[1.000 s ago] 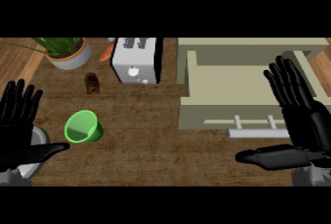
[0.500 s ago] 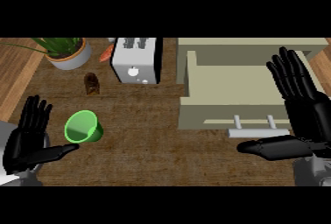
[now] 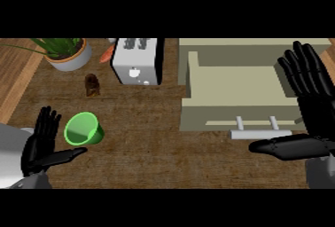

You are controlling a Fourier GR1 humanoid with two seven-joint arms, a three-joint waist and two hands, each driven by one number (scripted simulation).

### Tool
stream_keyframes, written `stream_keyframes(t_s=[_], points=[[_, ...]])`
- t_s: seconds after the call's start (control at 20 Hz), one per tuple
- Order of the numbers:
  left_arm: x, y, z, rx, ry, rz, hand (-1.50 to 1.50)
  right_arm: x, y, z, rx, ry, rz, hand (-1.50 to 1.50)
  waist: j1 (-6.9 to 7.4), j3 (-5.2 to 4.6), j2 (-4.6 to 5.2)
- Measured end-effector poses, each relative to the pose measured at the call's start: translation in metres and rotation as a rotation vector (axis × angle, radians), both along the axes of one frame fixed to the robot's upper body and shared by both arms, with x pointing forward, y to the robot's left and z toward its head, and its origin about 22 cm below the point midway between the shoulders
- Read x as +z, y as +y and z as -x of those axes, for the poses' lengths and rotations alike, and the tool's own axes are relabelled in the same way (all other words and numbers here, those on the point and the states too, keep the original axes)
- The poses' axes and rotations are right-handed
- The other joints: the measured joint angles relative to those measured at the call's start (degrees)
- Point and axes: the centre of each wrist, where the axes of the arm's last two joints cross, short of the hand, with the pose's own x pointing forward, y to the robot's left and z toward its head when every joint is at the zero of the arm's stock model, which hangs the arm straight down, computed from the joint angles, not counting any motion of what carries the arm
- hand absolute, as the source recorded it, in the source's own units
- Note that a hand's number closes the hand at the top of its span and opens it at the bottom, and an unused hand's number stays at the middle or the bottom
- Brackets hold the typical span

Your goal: Pick up the cup, place it into the drawer and close the drawer

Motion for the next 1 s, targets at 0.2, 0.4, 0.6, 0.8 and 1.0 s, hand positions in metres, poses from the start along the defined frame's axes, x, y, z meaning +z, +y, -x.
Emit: stream_keyframes(t_s=[0.2, 0.4, 0.6, 0.8, 1.0], points=[[-0.022, 0.007, 0.001, 0.009, 0.015, -0.007, -1.50, 0.000, 0.002, -0.005, 0.004, -0.003, 0.000, -1.50, -0.03, -0.03, 0.05], [-0.040, 0.012, 0.006, 0.016, 0.008, -0.017, -1.50, 0.002, 0.004, -0.002, 0.003, -0.006, -0.003, -1.50, -0.25, -0.06, 0.09], [-0.049, 0.009, 0.002, 0.023, -0.018, -0.023, -1.50, 0.008, -0.001, -0.004, 0.005, -0.002, 0.000, -1.50, -0.43, -0.09, 0.17], [-0.057, 0.007, 0.006, 0.029, -0.020, -0.016, -1.50, 0.006, 0.005, -0.006, 0.011, -0.002, 0.001, -1.50, -0.65, -0.13, 0.29], [-0.059, 0.004, 0.005, 0.026, -0.014, -0.021, -1.50, 0.010, 0.000, -0.009, 0.015, -0.002, 0.001, -1.50, -0.90, -0.16, 0.40]])
